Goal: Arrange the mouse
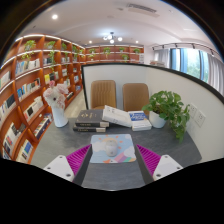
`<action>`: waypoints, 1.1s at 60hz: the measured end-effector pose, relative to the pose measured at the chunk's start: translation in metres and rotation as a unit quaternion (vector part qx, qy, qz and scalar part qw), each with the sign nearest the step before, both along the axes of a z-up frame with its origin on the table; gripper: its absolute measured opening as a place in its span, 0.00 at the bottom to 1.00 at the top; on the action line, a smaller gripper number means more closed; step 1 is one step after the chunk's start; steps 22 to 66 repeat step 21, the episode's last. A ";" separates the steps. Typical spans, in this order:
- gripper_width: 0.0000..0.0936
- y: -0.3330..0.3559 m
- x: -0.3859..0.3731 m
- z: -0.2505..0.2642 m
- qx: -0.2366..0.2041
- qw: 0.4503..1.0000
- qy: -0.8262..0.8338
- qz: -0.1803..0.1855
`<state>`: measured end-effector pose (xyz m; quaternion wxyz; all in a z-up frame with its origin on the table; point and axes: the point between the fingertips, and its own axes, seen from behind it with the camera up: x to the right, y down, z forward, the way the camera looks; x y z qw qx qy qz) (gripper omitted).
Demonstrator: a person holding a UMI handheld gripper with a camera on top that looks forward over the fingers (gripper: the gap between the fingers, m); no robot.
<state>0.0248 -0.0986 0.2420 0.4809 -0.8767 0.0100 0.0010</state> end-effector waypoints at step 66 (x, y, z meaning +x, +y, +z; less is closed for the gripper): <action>0.92 -0.039 0.016 0.011 0.010 1.000 0.005 -0.007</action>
